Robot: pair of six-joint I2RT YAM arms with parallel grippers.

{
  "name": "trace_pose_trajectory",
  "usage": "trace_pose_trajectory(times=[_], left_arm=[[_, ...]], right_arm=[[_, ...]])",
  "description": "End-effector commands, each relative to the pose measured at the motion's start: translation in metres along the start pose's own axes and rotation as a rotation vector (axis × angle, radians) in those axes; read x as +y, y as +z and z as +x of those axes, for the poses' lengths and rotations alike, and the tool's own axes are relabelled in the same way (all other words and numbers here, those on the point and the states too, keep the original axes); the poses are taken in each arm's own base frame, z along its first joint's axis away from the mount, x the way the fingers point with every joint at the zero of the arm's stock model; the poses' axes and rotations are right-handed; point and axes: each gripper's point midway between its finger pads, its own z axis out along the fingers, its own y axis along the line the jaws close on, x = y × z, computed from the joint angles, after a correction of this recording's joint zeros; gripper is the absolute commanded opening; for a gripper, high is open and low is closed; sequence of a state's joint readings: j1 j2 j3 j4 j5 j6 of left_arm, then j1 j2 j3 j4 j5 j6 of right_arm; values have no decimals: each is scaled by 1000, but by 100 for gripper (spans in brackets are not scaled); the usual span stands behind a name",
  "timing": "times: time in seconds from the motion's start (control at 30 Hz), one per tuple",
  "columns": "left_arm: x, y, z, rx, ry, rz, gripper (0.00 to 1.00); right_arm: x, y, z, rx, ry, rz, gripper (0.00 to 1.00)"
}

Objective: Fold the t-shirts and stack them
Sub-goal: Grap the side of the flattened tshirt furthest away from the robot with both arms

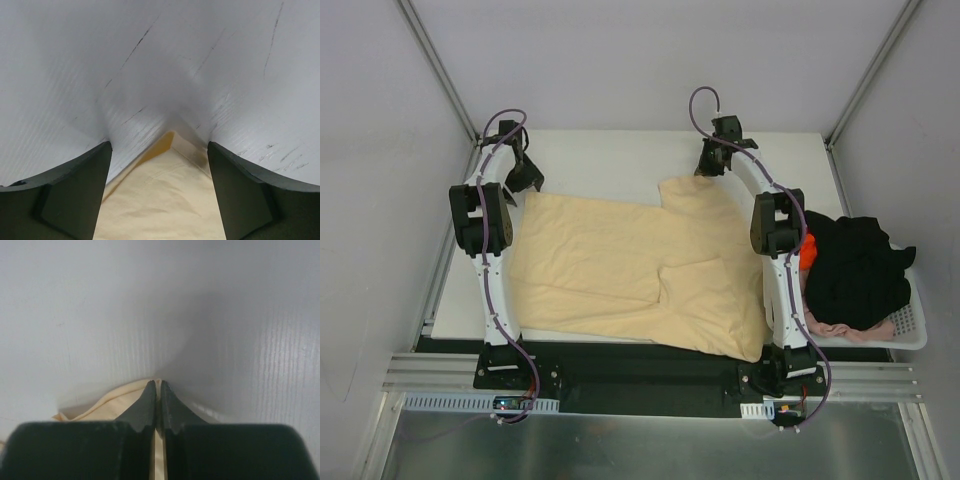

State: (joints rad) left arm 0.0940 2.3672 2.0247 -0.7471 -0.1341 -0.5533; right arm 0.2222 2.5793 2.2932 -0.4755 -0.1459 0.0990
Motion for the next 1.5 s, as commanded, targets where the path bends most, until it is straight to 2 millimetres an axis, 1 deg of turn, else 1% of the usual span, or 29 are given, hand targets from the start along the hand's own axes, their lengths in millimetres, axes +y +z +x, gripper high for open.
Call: trace_pose_trajectory(times=[0.0,0.13,0.23,0.3,0.33,0.43,0.53,0.77,0.8,0.83,0.87,0.9,0.93,0.97,1.0,1.03,1.07,1.1,1.13,1.17,1.2,1.23,1.27,1.3,1.33,1.37,1.4,1.43,1.47], left_arm=[[-10,-4,-2,19,-3,49,73],[-17,-5,-6,18,-9,74,65],[-19,-3,-9,8,-19,71,59],[-19,1,-8,10,-20,65,52],[-19,1,-7,11,-17,62,40],[-13,2,-5,10,-18,38,22],[-6,-1,-4,0,-24,10,0],[-9,-28,-1,-26,-12,24,0],[-8,-32,-2,-39,-9,17,0],[-6,-32,4,-31,-7,8,0],[-8,-44,3,-47,-7,18,0],[-7,-47,5,-48,-8,15,0],[-1,-46,12,-40,-13,-7,0],[0,-56,11,-55,-20,-2,0],[3,-59,13,-54,-26,-2,0],[10,-58,24,-33,-38,-19,0],[11,-69,26,-42,-45,-10,0],[13,-73,30,-38,-52,-10,0],[20,-71,43,-20,-56,-26,0],[20,-84,43,-43,-56,-13,0],[20,-89,48,-54,-51,-14,0],[27,-87,59,-45,-52,-33,0],[30,-100,57,-84,-57,-35,0],[37,-99,69,-72,-47,-54,0],[40,-109,68,-93,-60,-47,0],[45,-112,69,-108,-65,-57,0],[54,-109,79,-94,-67,-78,0],[50,-111,88,-94,-53,-73,0],[53,-118,89,-108,-63,-63,0]], right_arm=[[12,-28,-24,-66,-41,-7,1],[23,-43,-35,-93,-72,-37,1],[29,-48,-32,-94,-90,-54,1],[29,-45,-21,-82,-104,-54,1],[30,-46,-22,-85,-107,-54,0],[32,-45,-19,-76,-109,-60,1],[34,-51,-23,-91,-114,-62,1],[51,-82,-28,-164,-151,-104,1],[55,-97,-35,-194,-155,-105,1],[51,-97,-23,-172,-153,-94,0],[54,-101,-23,-186,-158,-99,1],[59,-117,-25,-209,-163,-110,1],[54,-115,-10,-181,-164,-103,1],[56,-119,-5,-181,-167,-108,1],[62,-134,-7,-204,-172,-117,1],[58,-133,10,-171,-170,-109,1],[62,-138,16,-168,-178,-118,1],[68,-154,15,-189,-184,-129,1],[68,-159,22,-184,-187,-127,1],[67,-158,42,-149,-195,-122,1],[68,-173,43,-174,-196,-107,1],[68,-179,49,-176,-200,-97,1],[64,-178,72,-141,-205,-80,1],[64,-195,68,-184,-206,-61,1],[64,-201,73,-189,-212,-58,1],[66,-217,75,-217,-214,-46,1],[56,-219,86,-210,-214,-7,1],[53,-225,92,-209,-212,5,1],[55,-240,95,-222,-214,3,1]])
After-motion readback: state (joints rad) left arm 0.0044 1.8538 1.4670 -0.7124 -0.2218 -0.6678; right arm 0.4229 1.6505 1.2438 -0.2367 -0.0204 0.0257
